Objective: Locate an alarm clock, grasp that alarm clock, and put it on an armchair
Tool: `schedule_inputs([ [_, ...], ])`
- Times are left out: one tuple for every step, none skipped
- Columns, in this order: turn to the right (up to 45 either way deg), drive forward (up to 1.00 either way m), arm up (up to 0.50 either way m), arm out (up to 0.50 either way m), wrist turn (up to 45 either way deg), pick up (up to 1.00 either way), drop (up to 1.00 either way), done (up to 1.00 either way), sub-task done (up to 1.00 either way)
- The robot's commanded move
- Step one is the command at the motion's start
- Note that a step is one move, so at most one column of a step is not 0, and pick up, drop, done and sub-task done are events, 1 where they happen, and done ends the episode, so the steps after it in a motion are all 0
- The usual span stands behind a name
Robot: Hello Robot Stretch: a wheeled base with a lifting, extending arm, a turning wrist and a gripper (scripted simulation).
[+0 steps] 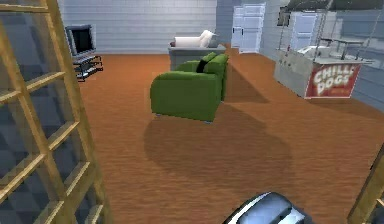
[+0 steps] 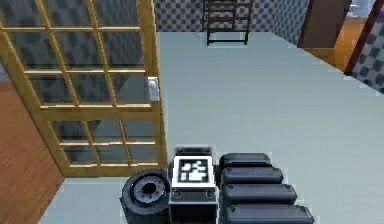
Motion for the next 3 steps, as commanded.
schedule_inputs([
  [0.0, 1.00, 0.00, 0.00, 0.0, 0.00, 0.00, 0.00, 0.00],
  [0.0, 0.35, 0.00, 0.00, 0.0, 0.00, 0.00, 0.00, 0.00],
  [-42.0, 0.00, 0.00, 0.00, 0.0, 0.00, 0.00, 0.00, 0.00],
])
